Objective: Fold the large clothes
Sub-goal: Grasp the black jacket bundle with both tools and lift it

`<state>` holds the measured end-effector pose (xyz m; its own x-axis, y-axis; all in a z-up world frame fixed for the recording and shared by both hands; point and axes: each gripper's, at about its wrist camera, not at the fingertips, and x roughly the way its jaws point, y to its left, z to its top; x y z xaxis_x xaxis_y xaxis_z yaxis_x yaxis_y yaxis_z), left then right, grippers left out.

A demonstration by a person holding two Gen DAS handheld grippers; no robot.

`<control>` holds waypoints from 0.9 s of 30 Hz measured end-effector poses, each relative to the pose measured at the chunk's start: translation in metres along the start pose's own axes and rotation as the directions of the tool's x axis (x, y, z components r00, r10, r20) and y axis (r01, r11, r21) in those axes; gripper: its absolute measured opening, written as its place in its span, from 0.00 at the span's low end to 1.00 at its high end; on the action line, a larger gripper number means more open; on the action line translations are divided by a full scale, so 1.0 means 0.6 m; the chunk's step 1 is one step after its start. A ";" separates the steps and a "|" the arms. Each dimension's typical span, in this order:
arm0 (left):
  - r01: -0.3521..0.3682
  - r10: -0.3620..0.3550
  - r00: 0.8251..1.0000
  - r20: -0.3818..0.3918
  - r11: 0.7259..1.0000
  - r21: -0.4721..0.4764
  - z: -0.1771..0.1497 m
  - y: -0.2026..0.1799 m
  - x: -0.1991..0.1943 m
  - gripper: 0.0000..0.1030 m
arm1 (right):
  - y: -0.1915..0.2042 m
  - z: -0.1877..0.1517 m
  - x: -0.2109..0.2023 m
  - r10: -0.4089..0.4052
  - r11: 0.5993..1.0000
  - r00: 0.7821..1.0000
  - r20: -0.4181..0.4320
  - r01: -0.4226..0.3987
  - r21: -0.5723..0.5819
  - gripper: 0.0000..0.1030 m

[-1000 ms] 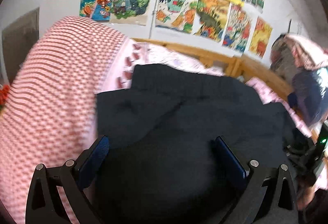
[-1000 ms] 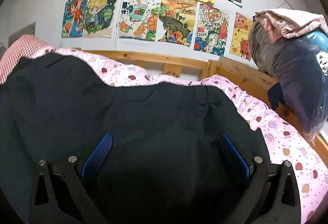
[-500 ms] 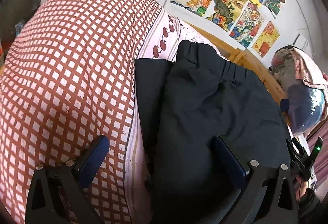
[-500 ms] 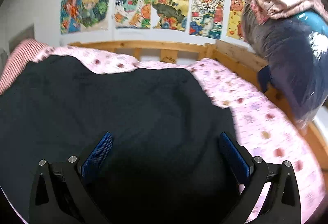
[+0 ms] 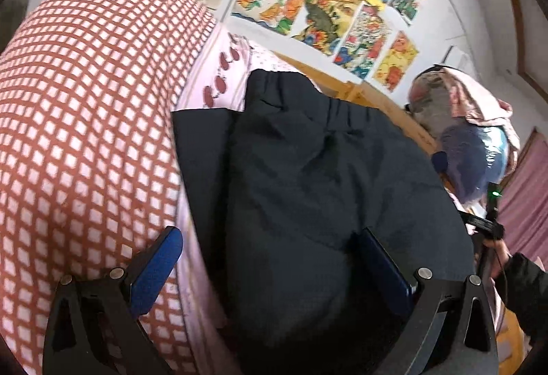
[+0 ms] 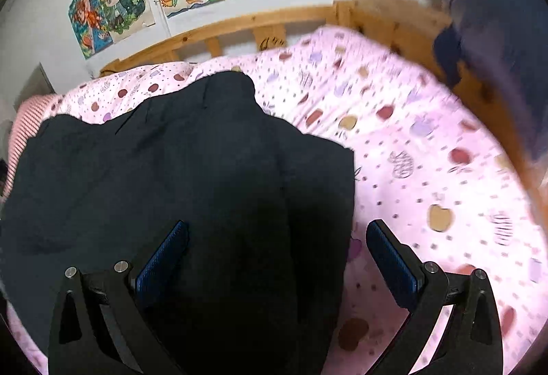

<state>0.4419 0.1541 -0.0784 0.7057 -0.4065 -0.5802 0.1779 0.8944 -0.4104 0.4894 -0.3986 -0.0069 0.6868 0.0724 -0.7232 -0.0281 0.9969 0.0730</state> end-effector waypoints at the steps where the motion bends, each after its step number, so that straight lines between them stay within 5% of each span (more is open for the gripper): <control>1: 0.000 0.000 1.000 -0.015 1.000 -0.011 0.001 0.003 0.007 1.00 | -0.009 0.000 0.016 0.058 0.998 0.998 -0.038 -0.057 0.028 0.99; 6: 0.015 -0.024 0.995 -0.099 0.996 -0.091 0.006 0.018 0.041 1.00 | -0.030 -0.030 0.055 0.202 0.974 0.977 -0.069 -0.193 0.118 0.99; 27: 0.002 -0.035 0.981 -0.190 0.986 -0.167 0.012 0.034 0.060 1.00 | -0.008 -0.021 0.073 0.172 0.984 0.980 -0.105 -0.165 0.073 0.99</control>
<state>0.4759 0.1590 -0.1030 0.5562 -0.4653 -0.6885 0.0622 0.8495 -0.5238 0.5103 -0.3997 -0.0477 0.5917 0.2452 -0.7680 -0.0875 0.9665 0.2411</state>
